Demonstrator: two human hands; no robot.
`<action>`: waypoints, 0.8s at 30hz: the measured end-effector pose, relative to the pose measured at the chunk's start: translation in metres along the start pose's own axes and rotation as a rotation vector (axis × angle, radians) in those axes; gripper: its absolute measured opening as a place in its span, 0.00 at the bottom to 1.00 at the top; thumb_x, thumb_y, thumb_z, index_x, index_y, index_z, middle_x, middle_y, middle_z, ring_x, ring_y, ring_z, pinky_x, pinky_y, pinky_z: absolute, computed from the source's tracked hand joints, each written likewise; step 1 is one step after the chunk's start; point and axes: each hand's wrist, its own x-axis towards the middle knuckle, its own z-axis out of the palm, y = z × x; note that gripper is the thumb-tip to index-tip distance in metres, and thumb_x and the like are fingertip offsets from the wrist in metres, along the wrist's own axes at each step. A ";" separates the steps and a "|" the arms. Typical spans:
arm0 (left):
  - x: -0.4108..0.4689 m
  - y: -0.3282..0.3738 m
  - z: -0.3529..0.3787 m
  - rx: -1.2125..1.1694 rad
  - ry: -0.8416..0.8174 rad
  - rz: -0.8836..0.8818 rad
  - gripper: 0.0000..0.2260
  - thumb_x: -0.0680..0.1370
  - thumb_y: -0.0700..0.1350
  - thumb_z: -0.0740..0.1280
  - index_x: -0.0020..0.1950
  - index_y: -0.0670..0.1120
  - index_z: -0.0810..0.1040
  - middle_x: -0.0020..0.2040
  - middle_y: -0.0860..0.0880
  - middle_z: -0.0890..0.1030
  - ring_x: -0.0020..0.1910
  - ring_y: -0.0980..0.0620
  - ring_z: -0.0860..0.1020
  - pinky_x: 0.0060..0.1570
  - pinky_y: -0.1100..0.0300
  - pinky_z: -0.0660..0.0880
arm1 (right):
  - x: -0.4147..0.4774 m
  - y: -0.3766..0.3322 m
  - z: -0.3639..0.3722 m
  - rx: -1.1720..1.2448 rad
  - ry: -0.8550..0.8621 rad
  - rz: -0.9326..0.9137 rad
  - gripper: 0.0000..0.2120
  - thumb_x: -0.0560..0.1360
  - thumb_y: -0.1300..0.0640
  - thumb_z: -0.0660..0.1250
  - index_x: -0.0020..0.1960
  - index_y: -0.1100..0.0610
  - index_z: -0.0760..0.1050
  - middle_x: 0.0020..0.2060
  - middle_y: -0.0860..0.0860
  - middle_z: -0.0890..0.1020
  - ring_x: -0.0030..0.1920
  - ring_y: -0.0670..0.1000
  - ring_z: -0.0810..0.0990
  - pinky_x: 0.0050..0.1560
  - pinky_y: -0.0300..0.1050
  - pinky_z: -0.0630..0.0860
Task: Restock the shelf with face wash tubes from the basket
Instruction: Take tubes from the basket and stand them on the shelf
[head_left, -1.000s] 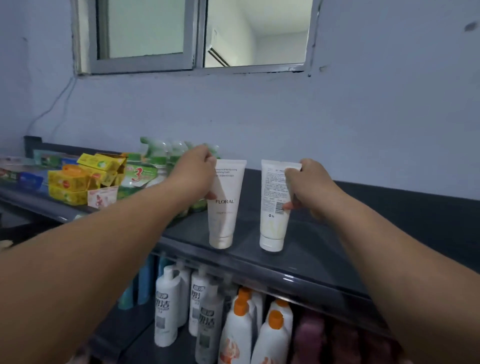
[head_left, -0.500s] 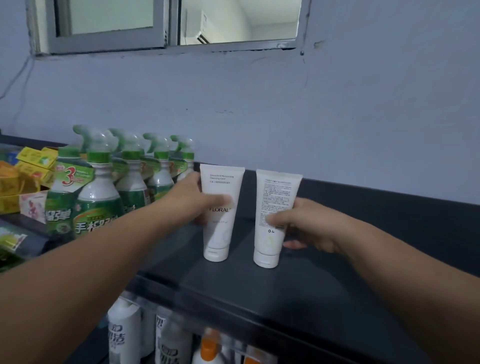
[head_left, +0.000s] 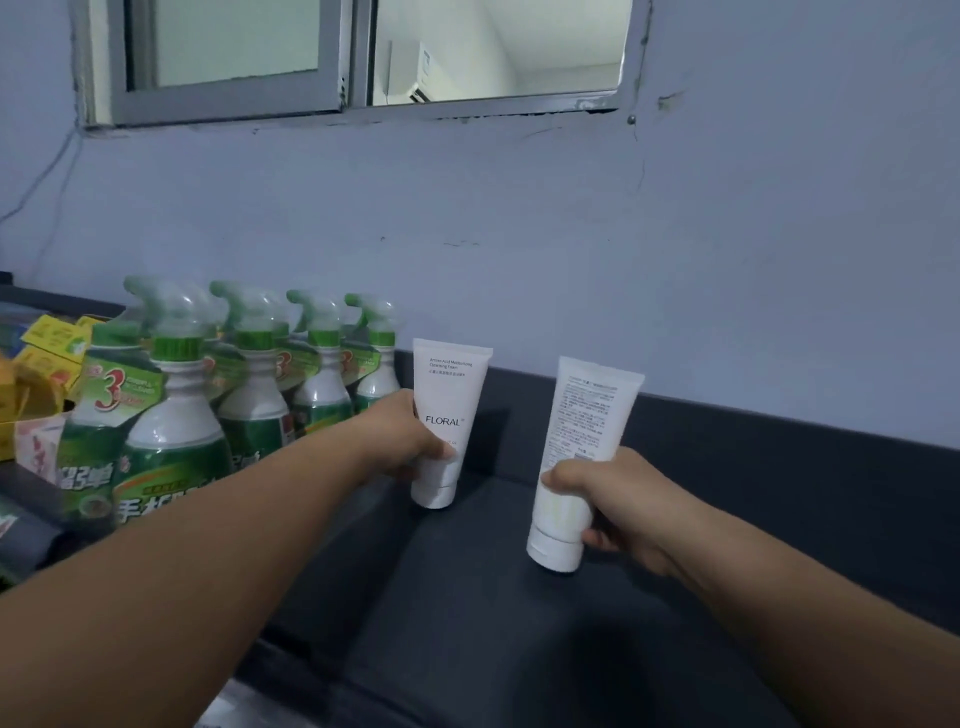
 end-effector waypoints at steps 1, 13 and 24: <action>0.009 -0.002 0.000 0.006 0.003 -0.007 0.13 0.71 0.34 0.73 0.50 0.47 0.76 0.48 0.44 0.81 0.47 0.46 0.80 0.46 0.47 0.80 | 0.004 0.002 0.001 0.019 -0.008 0.022 0.10 0.72 0.58 0.69 0.54 0.52 0.77 0.44 0.51 0.84 0.40 0.48 0.81 0.27 0.38 0.72; 0.065 -0.017 0.011 -0.057 -0.061 -0.027 0.11 0.74 0.34 0.70 0.52 0.45 0.74 0.47 0.46 0.81 0.44 0.48 0.80 0.40 0.52 0.79 | 0.047 0.007 0.023 0.081 -0.136 0.216 0.23 0.69 0.75 0.61 0.60 0.57 0.72 0.56 0.58 0.78 0.47 0.53 0.79 0.30 0.38 0.78; 0.022 -0.019 -0.031 0.101 0.052 -0.090 0.30 0.73 0.42 0.73 0.72 0.47 0.65 0.61 0.42 0.75 0.56 0.43 0.78 0.55 0.47 0.79 | 0.064 0.017 0.076 -0.073 -0.111 0.075 0.41 0.51 0.51 0.82 0.61 0.51 0.69 0.54 0.49 0.81 0.51 0.51 0.83 0.28 0.37 0.73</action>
